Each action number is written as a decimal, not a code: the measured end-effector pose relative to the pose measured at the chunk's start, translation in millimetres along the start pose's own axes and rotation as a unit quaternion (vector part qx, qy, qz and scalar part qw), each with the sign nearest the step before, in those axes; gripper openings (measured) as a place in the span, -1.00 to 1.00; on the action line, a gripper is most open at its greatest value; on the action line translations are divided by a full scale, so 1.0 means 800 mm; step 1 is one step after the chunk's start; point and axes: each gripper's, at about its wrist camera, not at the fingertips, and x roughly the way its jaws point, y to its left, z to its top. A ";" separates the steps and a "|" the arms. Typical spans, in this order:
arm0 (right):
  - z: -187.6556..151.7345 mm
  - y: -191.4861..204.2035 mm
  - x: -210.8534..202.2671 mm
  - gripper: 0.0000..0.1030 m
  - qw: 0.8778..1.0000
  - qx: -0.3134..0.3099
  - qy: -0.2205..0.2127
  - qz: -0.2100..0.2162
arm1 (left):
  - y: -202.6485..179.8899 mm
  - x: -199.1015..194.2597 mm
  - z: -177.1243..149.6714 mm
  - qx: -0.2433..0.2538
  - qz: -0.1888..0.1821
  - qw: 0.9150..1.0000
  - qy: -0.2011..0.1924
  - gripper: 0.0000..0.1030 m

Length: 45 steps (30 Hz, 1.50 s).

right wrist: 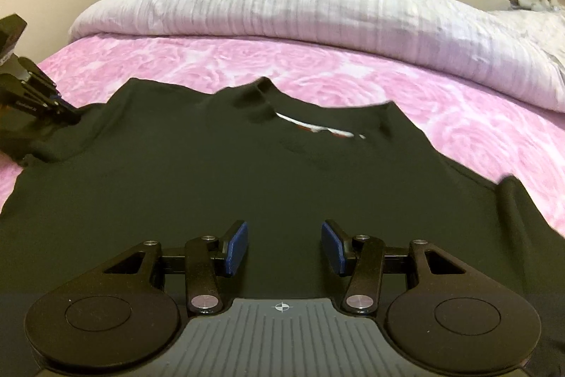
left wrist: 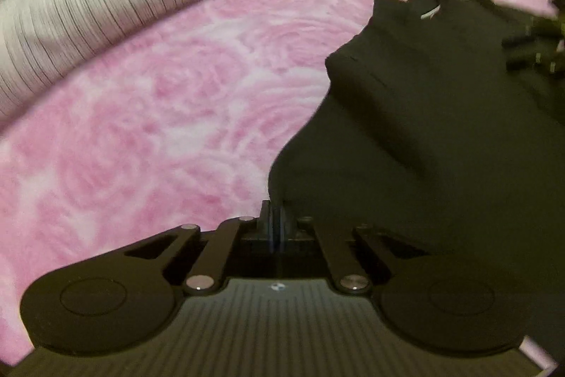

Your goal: Fold clothes

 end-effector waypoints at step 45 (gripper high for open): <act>-0.004 -0.185 0.000 0.08 0.992 0.094 -0.041 -0.072 | -0.135 0.087 0.112 0.016 0.023 0.998 -0.062 -0.31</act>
